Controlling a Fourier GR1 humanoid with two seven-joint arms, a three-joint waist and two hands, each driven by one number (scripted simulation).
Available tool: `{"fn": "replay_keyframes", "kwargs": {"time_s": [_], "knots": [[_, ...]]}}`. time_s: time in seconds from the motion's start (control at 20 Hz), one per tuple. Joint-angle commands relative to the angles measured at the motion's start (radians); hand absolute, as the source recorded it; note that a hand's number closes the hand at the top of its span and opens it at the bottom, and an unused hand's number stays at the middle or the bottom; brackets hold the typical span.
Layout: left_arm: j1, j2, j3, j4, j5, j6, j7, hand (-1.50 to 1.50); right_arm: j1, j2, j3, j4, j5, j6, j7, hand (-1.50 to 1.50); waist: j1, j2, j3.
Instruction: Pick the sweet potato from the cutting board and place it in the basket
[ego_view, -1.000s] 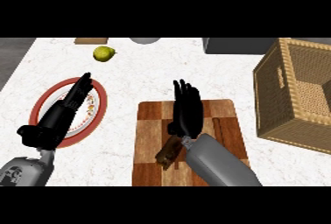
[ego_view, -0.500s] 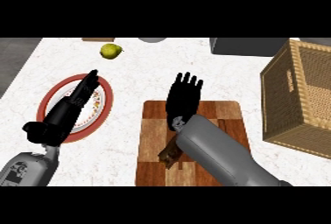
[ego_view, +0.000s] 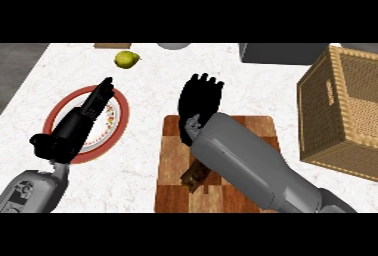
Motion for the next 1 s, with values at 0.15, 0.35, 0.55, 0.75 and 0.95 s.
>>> {"fn": "replay_keyframes", "kwargs": {"time_s": [0.15, 0.35, 0.55, 0.75, 0.95], "knots": [[0.022, 0.001, 0.012, 0.006, 0.004, -0.002, -0.006, 0.00, -0.104, 0.022, 0.013, 0.026, -0.077, 0.133, 0.260, -1.50, -0.022, -0.006, 0.001], [0.017, -0.005, 0.022, 0.012, -0.002, 0.007, -0.015, 0.00, -0.091, 0.022, 0.042, 0.030, -0.082, 0.039, 0.260, -1.50, -0.032, -0.002, 0.002], [0.018, 0.018, 0.043, -0.006, 0.016, -0.016, -0.005, 0.00, -0.062, 0.022, 0.063, 0.023, -0.078, 0.007, 0.260, -1.50, -0.042, -0.002, 0.003], [0.037, 0.000, 0.032, 0.005, -0.005, -0.003, -0.024, 0.00, 0.000, 0.022, 0.120, -0.005, -0.049, -0.047, 0.260, -1.50, -0.047, 0.004, 0.003], [0.013, -0.021, 0.034, 0.016, 0.003, 0.003, -0.001, 0.00, 0.079, 0.022, 0.178, -0.029, -0.006, -0.075, 0.261, -1.50, -0.059, 0.007, 0.004]]}}
